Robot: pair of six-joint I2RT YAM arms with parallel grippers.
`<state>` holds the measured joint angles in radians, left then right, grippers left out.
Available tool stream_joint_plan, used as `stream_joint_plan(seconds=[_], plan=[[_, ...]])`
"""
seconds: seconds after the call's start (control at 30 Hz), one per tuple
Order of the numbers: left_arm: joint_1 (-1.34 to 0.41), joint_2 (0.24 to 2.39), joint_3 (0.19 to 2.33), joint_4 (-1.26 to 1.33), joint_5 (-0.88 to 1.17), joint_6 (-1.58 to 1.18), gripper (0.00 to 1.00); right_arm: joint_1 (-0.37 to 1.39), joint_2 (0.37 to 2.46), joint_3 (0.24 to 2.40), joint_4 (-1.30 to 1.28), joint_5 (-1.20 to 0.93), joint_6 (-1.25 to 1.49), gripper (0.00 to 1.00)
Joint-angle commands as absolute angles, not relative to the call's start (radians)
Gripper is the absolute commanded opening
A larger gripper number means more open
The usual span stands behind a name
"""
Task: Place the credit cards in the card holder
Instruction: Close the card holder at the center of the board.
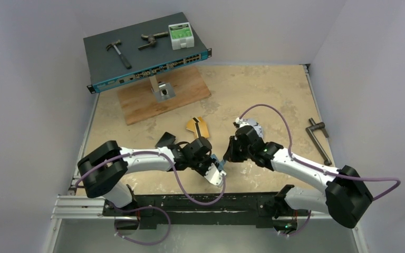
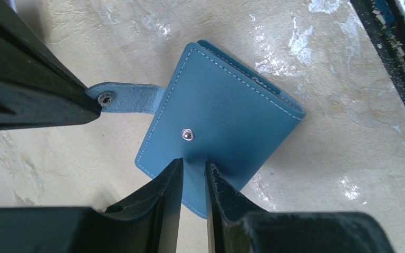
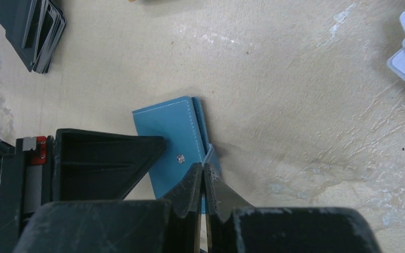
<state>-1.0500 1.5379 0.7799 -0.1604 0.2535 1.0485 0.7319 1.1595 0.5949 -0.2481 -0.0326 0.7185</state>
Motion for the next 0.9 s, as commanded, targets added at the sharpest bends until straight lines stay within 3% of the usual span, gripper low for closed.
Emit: stream_joint_plan(seconds=[0.0,0.47,0.87], plan=[[-1.055,1.588,0.769,-0.090,0.260,1.063,0.22,0.724,1.176,0.609,-0.236,-0.094,0.693,0.00],[-1.059,1.536,0.707,-0.067,0.250,1.055,0.22,0.722,1.280,0.564,-0.090,-0.249,0.726,0.00],[-1.057,1.456,0.792,-0.208,0.211,1.031,0.25,0.722,1.327,0.540,-0.045,-0.204,0.764,0.00]])
